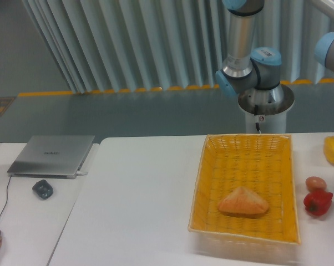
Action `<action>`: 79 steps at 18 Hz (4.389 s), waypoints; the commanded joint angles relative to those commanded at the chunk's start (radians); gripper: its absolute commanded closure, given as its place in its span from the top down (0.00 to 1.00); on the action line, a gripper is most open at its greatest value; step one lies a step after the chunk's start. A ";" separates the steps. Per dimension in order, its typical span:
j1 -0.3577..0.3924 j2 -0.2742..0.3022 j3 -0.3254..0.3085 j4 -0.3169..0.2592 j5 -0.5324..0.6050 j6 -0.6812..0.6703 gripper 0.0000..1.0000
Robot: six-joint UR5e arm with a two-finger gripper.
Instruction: Place the red peppers in a basket
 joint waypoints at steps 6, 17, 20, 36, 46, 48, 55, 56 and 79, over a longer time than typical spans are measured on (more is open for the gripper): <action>-0.005 0.003 -0.015 0.014 -0.054 -0.247 1.00; -0.031 -0.002 -0.149 0.216 -0.131 -0.693 1.00; -0.032 -0.005 -0.167 0.251 -0.132 -0.795 1.00; -0.048 -0.083 -0.213 0.345 -0.128 -0.815 1.00; -0.072 -0.103 -0.210 0.361 -0.123 -0.827 0.90; -0.072 -0.106 -0.210 0.361 -0.121 -0.825 0.85; -0.072 -0.107 -0.209 0.379 -0.106 -0.821 0.43; -0.071 -0.104 -0.204 0.379 -0.106 -0.824 0.41; -0.268 0.192 -0.210 0.127 -0.015 -0.957 0.36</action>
